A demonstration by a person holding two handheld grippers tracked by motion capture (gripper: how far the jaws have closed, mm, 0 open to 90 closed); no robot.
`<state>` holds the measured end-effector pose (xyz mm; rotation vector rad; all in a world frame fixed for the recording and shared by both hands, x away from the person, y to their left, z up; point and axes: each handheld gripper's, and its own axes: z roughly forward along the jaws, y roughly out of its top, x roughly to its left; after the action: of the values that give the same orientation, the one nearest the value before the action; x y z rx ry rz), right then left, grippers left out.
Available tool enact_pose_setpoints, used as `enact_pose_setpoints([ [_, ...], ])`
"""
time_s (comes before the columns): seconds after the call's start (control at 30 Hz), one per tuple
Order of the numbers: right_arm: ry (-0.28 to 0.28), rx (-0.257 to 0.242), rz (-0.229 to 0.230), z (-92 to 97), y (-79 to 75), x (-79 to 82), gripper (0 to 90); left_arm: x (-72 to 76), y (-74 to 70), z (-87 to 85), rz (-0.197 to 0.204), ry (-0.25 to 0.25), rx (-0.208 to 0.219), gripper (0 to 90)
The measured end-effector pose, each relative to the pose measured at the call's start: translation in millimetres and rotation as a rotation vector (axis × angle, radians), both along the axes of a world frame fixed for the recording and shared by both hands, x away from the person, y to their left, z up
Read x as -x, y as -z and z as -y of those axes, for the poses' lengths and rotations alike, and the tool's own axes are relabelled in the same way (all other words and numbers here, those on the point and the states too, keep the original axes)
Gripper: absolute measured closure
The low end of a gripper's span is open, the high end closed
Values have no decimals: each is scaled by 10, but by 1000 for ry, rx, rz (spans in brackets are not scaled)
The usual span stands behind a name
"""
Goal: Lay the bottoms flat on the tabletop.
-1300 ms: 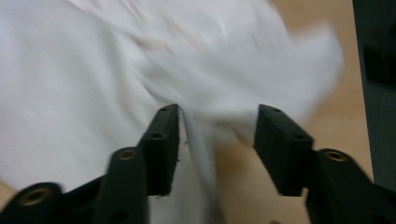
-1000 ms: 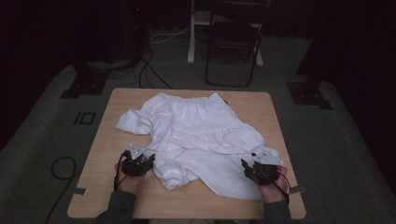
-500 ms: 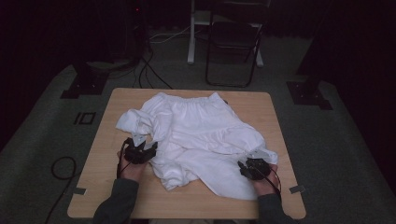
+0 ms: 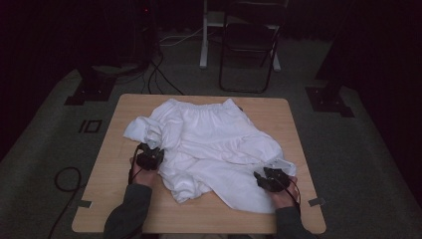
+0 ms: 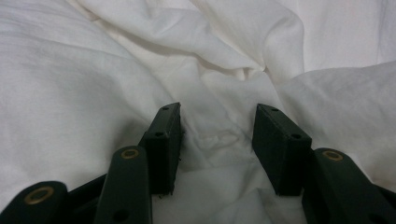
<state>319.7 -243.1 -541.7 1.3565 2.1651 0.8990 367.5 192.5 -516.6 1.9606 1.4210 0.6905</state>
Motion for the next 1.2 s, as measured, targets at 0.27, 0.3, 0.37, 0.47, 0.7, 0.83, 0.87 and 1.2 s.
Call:
enact_pose_setpoints([
  [0.27,4,-10,-7,4,0,-6,522,501,-120,-347,44,-52,-12,867],
  [0.3,5,-9,-7,3,0,-6,523,565,-116,-391,45,-62,-13,867],
  [0.37,6,-11,-9,3,0,-6,524,679,-101,-472,29,-80,-13,867],
  [0.47,7,-13,-9,3,0,-6,524,833,-72,-588,-4,-106,-30,866],
  [0.7,7,-13,-9,3,0,-8,524,1016,-52,-786,1,-167,3,742],
  [0.83,10,-13,-9,0,0,-6,525,977,-234,-718,94,-115,48,574],
  [0.87,10,-13,-8,0,1,-6,525,932,-274,-677,105,-101,46,546],
  [1.2,10,-14,-8,2,1,-6,525,188,-313,-39,101,49,-2,323],
])
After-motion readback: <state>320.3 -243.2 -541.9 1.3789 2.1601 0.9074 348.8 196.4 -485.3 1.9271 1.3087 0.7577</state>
